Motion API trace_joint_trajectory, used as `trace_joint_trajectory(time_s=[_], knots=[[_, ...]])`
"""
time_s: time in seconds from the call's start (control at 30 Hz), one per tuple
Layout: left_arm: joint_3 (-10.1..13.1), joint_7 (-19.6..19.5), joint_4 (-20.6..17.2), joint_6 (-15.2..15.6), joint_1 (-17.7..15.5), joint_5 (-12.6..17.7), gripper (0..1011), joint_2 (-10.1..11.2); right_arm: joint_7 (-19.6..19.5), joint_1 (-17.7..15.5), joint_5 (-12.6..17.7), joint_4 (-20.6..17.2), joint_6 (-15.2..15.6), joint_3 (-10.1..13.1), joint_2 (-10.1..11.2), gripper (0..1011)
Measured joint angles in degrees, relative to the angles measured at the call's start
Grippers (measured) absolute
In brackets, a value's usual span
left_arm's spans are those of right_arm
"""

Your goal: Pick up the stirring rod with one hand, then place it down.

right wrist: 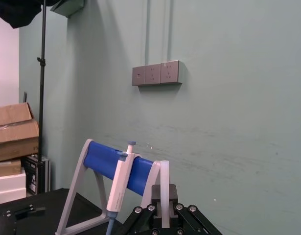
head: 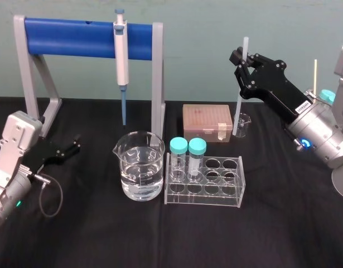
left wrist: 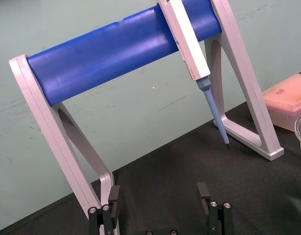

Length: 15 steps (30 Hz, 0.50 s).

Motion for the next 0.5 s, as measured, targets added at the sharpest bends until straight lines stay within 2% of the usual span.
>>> trace_joint_trajectory(time_s=[0.5], knots=[[0.0,0.0,0.0,0.0,0.0,0.0,1001,0.0,0.2,0.7,-0.1,1.0,0.0,-0.5,-0.3,72]])
